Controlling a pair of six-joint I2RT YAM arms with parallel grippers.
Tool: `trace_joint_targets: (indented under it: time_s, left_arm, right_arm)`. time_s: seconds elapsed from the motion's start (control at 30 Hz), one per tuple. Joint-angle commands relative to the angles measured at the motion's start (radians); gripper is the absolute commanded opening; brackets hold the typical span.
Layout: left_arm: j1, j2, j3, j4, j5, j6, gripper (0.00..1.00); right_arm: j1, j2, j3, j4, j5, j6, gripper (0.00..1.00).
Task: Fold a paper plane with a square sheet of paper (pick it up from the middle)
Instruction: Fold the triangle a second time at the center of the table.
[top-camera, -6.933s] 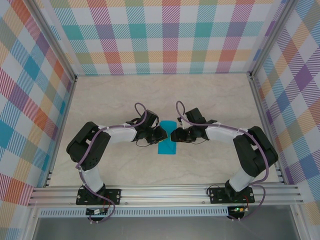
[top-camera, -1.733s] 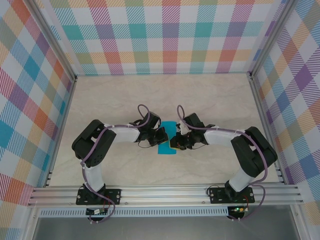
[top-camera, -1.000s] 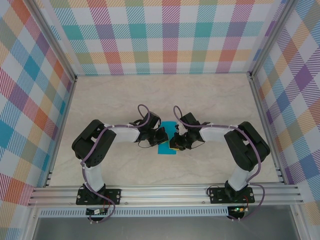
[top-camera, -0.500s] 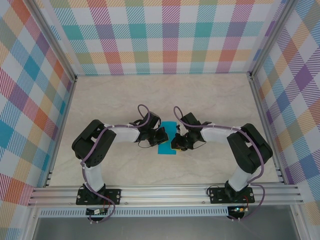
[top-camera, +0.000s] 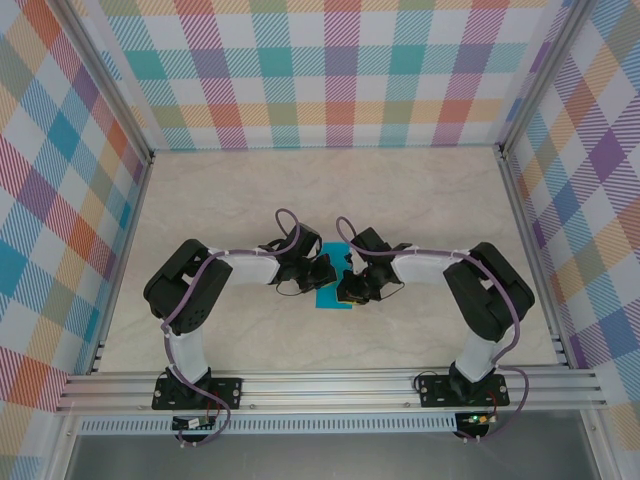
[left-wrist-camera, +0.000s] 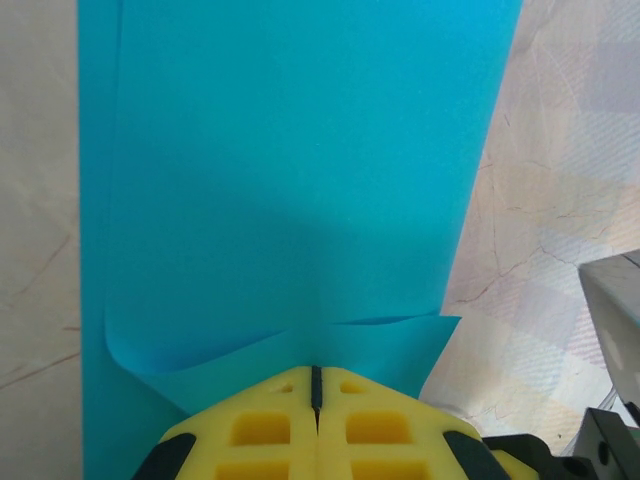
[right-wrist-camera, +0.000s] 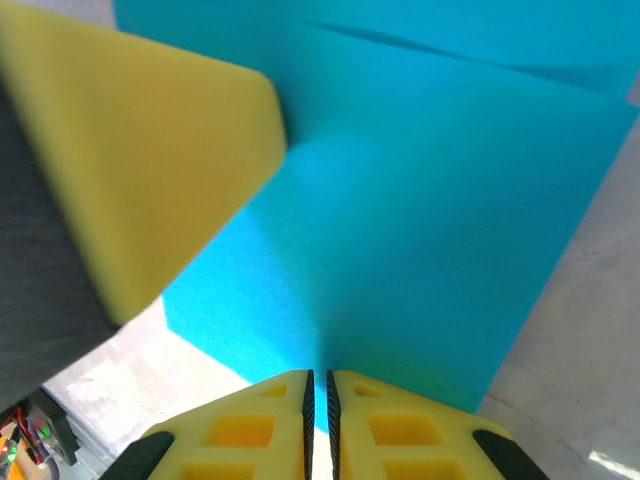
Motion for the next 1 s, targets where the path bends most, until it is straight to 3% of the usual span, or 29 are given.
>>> trace_joint_targets:
  time_s: [0.0,0.73,0.97]
  left_arm:
    - [-0.017,0.034,-0.016,-0.067,-0.029,0.014,0.00]
    - [-0.016,0.034,-0.012,-0.090,-0.047,0.026,0.00]
    - [-0.015,0.030,-0.012,-0.087,-0.041,0.025,0.00]
  right_arm:
    - [0.000,0.002,-0.028,-0.038,0.033,-0.009,0.15]
    - [-0.078,-0.126,-0.242,0.071,-0.109,0.067,0.18]
    - [-0.085,-0.192,-0.213,0.175,-0.189,0.120,0.19]
